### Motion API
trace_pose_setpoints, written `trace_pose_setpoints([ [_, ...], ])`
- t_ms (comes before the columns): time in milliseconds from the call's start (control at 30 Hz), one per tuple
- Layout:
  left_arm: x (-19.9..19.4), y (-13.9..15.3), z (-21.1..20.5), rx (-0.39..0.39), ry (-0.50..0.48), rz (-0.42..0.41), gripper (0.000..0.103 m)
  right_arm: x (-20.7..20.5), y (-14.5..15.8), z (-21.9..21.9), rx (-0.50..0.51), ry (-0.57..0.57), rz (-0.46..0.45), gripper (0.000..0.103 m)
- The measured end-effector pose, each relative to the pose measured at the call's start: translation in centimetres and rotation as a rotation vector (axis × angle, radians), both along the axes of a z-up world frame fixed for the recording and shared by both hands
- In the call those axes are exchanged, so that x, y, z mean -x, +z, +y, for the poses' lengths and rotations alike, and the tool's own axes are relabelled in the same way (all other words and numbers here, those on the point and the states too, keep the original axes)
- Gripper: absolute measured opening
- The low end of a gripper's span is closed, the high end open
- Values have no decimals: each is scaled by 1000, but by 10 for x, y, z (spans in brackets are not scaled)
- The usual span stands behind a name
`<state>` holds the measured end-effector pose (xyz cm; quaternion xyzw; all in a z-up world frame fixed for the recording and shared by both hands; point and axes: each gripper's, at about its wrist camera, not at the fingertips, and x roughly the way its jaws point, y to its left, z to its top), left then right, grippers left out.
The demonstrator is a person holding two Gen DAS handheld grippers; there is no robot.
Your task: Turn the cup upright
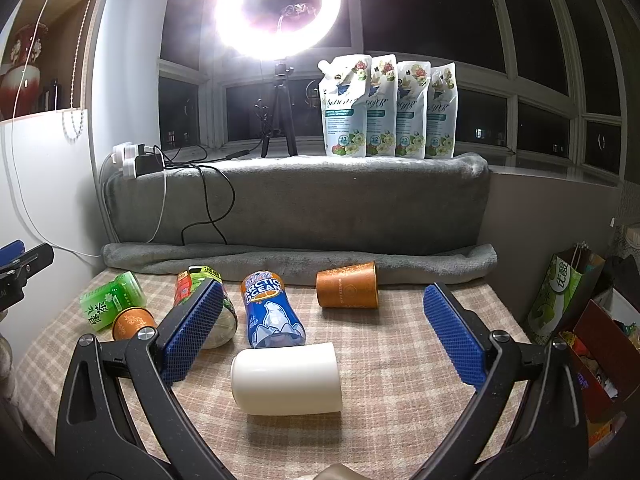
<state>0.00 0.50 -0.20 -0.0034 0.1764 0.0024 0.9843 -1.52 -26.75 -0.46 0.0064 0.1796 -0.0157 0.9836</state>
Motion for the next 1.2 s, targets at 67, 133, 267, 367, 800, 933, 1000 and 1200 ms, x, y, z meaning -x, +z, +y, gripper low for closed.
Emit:
trace_pose_setpoints([
  [67,1,-1,0,1,0,0,85,0,0,0,-1,0,1,102],
  [133,1,-1,0,0,0,0,85,0,0,0,0,0,0,102],
  [267,0,-1,0,1,-1,0,85,0,0,1,0,0,0,102],
  [367,0,-1,0,1,-1,1,85,0,0,1,0,0,0,102],
  [800,0,-1,1,2,0,1,85,0,0,2,2,1,0,102],
  [933,1,0,0,3,0,2,85,0,0,2,1,-1,-1,102],
  [1000,2,0,0,2,0,2,85,-1,-1,2,2,0,-1,102],
  [1200,2,-1,0,4,2,3,85,-1,-1,4,2,2,1,102],
])
